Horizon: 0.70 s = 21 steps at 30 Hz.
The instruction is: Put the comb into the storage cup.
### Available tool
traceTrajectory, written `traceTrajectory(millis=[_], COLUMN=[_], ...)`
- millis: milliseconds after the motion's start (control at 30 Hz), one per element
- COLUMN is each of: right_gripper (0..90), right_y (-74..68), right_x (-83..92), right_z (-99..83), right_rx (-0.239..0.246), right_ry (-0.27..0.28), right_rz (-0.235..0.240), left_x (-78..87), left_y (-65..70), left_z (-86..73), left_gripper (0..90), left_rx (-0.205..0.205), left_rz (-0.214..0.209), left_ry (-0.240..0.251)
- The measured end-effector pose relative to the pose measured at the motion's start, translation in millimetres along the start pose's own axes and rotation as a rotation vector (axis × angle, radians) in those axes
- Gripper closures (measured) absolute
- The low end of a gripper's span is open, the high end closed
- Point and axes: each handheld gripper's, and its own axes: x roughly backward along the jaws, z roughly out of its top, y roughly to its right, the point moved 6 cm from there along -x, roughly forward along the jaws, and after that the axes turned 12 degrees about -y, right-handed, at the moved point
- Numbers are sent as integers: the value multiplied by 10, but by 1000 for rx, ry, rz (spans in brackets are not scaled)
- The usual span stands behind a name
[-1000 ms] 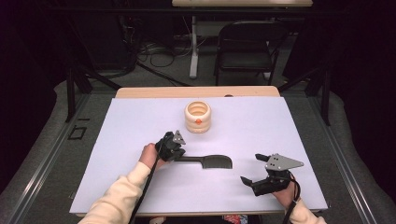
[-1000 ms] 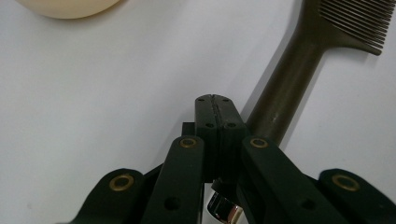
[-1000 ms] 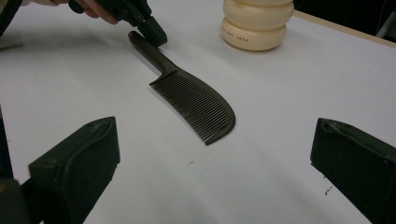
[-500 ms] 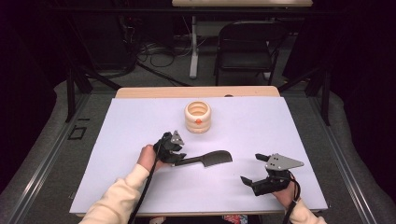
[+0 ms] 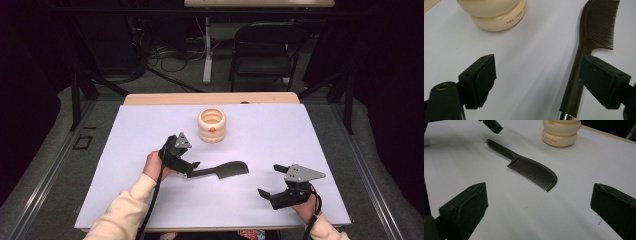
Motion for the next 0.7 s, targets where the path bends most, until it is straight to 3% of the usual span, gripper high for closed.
traceTrajectory(millis=[367,700], right_gripper=[5,4], right_y=[3,4], right_x=[-7,-20], right_z=[-5,-8], right_rx=[-9,-10], right_ry=[-7,-12], right_rz=[0,2], left_x=[-3,-61], left_y=[111,197], left_z=[60,98], left_gripper=[8,0], left_rx=[-76,-124], left_rz=[-1,-19], left_ry=[-26,-65])
